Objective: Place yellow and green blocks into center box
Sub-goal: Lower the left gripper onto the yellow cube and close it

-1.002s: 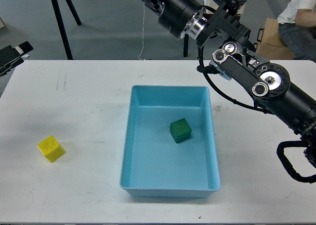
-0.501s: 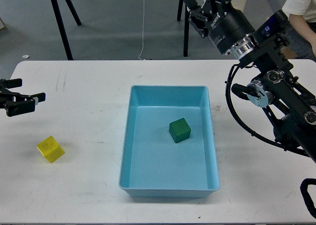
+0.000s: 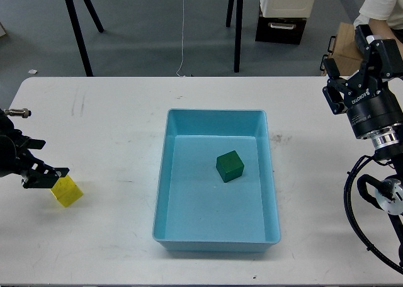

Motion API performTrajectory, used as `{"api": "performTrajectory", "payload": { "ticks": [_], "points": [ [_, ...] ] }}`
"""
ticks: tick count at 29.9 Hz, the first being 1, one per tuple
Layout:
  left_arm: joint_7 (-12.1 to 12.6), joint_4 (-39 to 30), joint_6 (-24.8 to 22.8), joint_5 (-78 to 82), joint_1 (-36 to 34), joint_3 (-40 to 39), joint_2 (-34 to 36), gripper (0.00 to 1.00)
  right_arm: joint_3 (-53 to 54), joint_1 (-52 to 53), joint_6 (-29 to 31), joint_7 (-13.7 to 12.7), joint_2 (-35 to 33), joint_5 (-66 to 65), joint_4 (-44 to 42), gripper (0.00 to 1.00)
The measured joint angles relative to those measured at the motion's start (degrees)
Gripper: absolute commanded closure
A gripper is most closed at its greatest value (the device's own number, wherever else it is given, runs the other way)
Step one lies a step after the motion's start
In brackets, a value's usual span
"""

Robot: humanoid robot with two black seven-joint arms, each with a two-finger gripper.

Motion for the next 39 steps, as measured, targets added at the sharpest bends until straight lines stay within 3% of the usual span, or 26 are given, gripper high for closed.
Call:
{"api": "performTrajectory", "payload": {
  "ticks": [6,24,35,39],
  "points": [
    [0.0,0.3,-0.1,0.0,-3.8,6.5,-1.0,0.00,1.2,-5.9,-0.8,0.2,0.0,0.1,3.1,0.01],
    [0.0,8.1,-0.1,0.0,-4.6,11.3,-6.7,0.01,2.2,-9.5,-1.0,0.5,0.0,0.2,4.3,0.01],
    [0.0,11.9,-0.1,0.0,-4.4,13.5,-7.6,0.09,2.2,-9.5,-1.0,0.5,0.3,0.2,4.3,0.01],
    [0.0,12.2,-0.1,0.0,-4.4,14.2,-7.9,0.22,2.1,-9.5,-1.0,0.5,0.5,0.2,4.3,0.01]
  ]
}}
